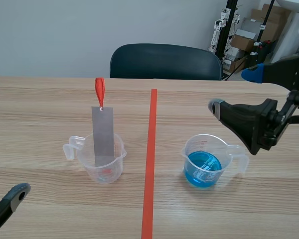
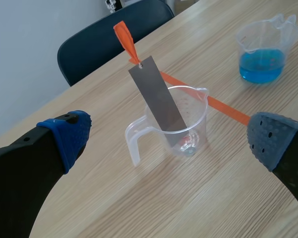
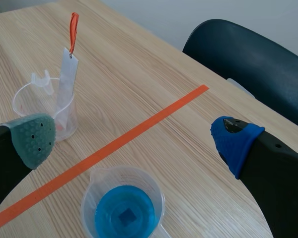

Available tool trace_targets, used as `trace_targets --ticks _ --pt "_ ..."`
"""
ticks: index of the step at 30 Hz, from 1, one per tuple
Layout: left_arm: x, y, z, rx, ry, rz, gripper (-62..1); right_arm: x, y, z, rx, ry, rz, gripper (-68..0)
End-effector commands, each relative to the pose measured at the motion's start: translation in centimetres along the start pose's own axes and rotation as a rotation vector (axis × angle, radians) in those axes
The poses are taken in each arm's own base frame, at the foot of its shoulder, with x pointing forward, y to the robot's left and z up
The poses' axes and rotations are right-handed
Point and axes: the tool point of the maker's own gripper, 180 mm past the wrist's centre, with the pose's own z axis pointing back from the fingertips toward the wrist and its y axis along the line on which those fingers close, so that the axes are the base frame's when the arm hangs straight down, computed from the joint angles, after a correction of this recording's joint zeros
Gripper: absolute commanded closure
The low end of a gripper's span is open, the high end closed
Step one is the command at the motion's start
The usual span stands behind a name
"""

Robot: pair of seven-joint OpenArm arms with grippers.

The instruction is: Do the redox reaction experiment. lift the metal plate out of the left beaker

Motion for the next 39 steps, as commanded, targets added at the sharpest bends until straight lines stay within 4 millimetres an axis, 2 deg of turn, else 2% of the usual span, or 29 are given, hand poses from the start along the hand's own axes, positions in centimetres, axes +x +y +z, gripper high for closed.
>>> trace_targets --ticks 1,11,17,20,25,32,36,39 --pt "0.2 -0.4 0.3 0.009 -0.024 0.043 -62.3 1.2 -0.5 -0.4 -0.001 -0.040 0.012 -67.9" --pt "-3.5 -0.9 2.1 0.100 0.056 0.152 -62.3 0.4 0.1 -2.2 0.082 -0.027 0.003 -67.9" --pt "-6.4 -1.7 3.5 0.099 0.156 0.165 -62.3 0.0 0.6 -3.1 0.174 -0.033 -0.038 -67.9" --pt "-6.8 -1.5 4.1 0.143 0.106 0.202 -62.3 -0.3 0.3 -3.6 0.196 -0.026 -0.046 -67.9" --pt "-8.6 -1.2 6.0 0.240 0.041 0.259 -62.3 -0.5 0.0 -4.7 0.233 -0.018 -0.041 -67.9" --pt "-8.2 -3.8 8.1 0.252 -0.146 0.264 -62.3 -0.7 0.0 -6.4 0.259 -0.015 -0.049 -67.9" --pt "-9.4 -4.4 8.2 0.325 -0.179 0.285 -62.3 -1.1 0.5 -7.6 0.282 -0.001 -0.046 -67.9" --pt "-9.9 -5.8 7.5 0.310 -0.202 0.260 -62.3 -1.3 1.1 -8.7 0.301 0.006 -0.043 -67.9"
